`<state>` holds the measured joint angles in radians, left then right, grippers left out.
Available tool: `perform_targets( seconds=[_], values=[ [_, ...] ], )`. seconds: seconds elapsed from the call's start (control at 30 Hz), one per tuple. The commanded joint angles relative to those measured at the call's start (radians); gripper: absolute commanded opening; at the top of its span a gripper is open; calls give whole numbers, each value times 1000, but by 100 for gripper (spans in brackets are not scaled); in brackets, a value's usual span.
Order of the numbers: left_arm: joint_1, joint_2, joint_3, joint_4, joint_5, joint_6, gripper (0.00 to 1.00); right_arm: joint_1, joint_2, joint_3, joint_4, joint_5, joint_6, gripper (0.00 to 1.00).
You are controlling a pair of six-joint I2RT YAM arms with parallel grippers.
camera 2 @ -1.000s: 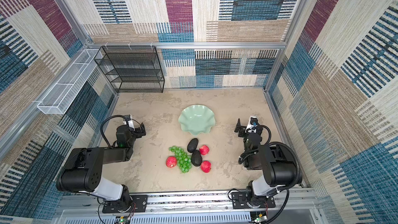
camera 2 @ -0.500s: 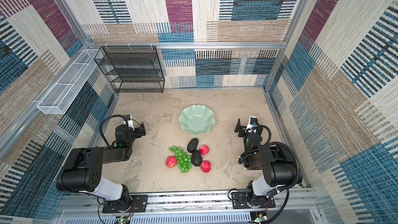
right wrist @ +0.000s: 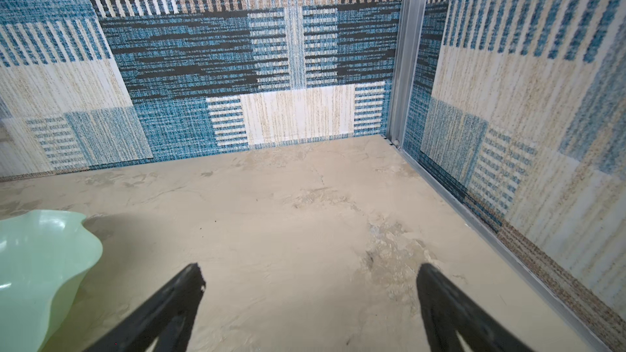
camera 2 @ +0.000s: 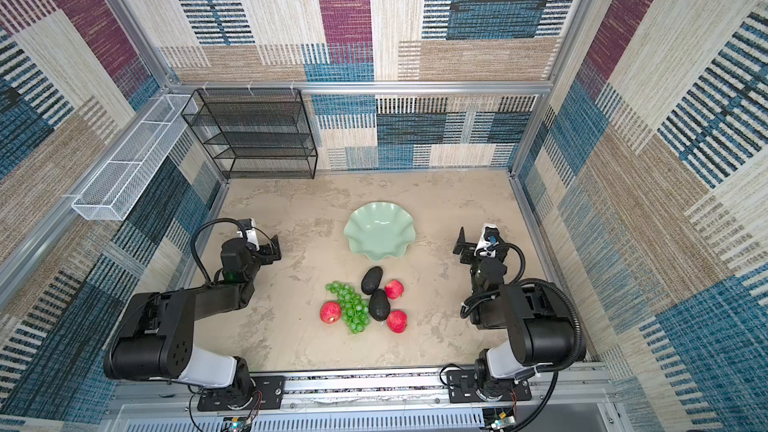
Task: Place and organize the fake fruits in the fruit bowl
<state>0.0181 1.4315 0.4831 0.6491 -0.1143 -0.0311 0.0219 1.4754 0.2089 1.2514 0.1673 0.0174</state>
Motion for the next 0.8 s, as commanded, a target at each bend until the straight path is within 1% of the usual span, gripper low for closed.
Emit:
perform_targets(
  seconds=[0.0,0.03,0.07,0.1,0.13,0.17,0.2,0.23,0.27,0.3,0.33,0.37,0.4,0.47,0.5,0.53,0.6,0.67,0.77],
  values=[
    [-6,-99,164,-383,-181,-143,99,9,-113,147,-336,65,14,100],
    [-5,-117,218,-488,-199,-219,99,9,-146,203,-439,69,29,100],
    [-5,-133,261,-532,-153,-247,99,9,-180,258,-521,36,53,100],
    [-6,-156,283,-536,-107,-284,99,9,-210,296,-582,-30,118,100],
    [-6,-179,288,-531,-103,-367,99,9,-231,326,-625,-92,192,100],
    [-4,-212,288,-547,-92,-484,100,9,-246,361,-689,-172,272,100],
    [-2,-251,278,-554,-52,-557,100,6,-256,376,-728,-294,318,100],
    [0,-285,258,-530,10,-580,100,4,-267,357,-704,-426,327,100],
    [0,-327,224,-469,83,-590,100,4,-283,319,-645,-564,362,100],
    [0,-364,196,-430,127,-614,100,7,-295,285,-610,-643,426,100],
    [1,-396,187,-440,143,-626,99,16,-304,276,-633,-674,453,99],
    [2,-424,198,-494,153,-620,96,41,-318,283,-717,-680,439,98],
    [2,-447,225,-584,155,-599,93,92,-339,302,-845,-623,394,97],
    [1,-468,287,-753,172,-526,92,207,-377,328,-1058,-488,316,97],
    [2,-470,319,-836,185,-492,92,258,-393,333,-1143,-441,307,97],
    [2,-470,339,-895,192,-464,92,286,-403,333,-1210,-424,319,97],
    [2,-469,361,-983,212,-437,92,335,-424,316,-1309,-443,359,95],
    [2,-475,344,-992,231,-427,92,405,-464,279,-1380,-443,422,92],
    [1,-482,328,-977,223,-438,92,515,-568,199,-1426,-387,535,92]
  ],
)
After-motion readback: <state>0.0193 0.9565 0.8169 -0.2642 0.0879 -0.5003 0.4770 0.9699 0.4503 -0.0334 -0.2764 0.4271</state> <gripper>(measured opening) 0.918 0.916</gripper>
